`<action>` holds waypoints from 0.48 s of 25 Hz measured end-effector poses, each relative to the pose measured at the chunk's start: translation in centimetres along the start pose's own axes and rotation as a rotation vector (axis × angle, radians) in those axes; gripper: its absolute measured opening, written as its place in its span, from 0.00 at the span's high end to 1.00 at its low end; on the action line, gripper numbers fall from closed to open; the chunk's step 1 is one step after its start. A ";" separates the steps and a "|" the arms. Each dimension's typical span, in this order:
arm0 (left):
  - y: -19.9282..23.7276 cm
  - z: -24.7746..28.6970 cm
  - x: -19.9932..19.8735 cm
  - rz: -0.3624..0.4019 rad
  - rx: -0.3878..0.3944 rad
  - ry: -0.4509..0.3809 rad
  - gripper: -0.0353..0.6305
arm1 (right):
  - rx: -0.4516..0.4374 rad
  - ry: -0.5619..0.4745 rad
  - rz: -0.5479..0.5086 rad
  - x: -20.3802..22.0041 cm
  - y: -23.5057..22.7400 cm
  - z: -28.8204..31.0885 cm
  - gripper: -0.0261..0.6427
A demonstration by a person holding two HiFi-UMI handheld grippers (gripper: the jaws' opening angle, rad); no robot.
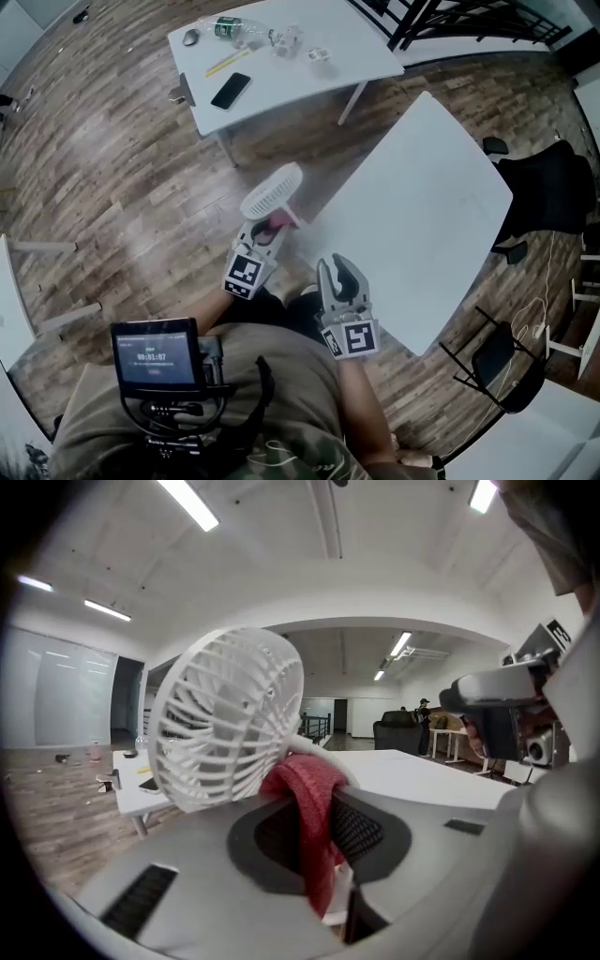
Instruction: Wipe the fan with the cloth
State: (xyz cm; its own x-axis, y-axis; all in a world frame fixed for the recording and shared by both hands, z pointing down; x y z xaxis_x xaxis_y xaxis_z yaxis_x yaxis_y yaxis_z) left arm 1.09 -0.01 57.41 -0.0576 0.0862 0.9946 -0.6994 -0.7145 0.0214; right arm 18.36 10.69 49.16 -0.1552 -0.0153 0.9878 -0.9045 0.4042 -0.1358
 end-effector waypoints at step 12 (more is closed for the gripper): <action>-2.1 0.4 0.1 0.178 0.024 -0.005 0.84 | 0.020 -0.003 0.017 1.0 -1.2 -0.8 0.82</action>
State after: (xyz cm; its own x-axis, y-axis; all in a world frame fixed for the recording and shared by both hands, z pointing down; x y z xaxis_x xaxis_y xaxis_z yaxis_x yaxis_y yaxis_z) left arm 2.82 1.24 57.51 -0.1753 -0.0472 0.9834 -0.6613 -0.7343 -0.1532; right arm 19.57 10.94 50.39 -0.1717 -0.0116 0.9851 -0.9095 0.3862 -0.1540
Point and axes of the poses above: the fingertips, and each gripper's own axes: z forward along the fingers, y to its left, x out of its underside, the point moved 8 cm from there along -z, backward along the fingers, and after that the axes turned 9 degrees about -y, right-handed, at the moved point
